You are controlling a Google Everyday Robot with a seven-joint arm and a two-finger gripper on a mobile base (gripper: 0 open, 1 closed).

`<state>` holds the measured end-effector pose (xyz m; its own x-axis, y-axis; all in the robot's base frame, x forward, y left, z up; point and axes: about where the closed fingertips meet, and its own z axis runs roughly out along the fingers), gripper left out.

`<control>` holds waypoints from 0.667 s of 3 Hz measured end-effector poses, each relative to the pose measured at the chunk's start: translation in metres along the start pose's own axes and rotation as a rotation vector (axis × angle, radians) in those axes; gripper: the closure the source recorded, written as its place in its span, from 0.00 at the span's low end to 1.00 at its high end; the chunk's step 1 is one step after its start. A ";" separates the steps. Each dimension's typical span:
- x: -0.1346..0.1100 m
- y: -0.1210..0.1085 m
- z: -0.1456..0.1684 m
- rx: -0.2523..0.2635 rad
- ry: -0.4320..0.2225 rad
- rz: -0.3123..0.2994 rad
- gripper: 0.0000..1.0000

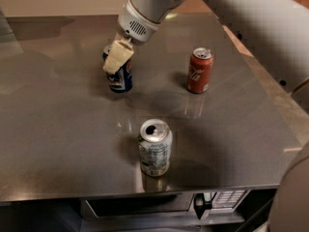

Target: Pick pepsi can

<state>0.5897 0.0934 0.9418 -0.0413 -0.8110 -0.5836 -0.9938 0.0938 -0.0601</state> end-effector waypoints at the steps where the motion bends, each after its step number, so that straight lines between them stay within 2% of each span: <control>1: -0.011 0.005 -0.056 -0.027 -0.012 -0.052 1.00; 2: -0.011 0.005 -0.056 -0.026 -0.012 -0.052 1.00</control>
Offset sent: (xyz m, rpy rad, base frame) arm -0.0143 -0.0399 0.0750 0.0098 -0.0052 0.0803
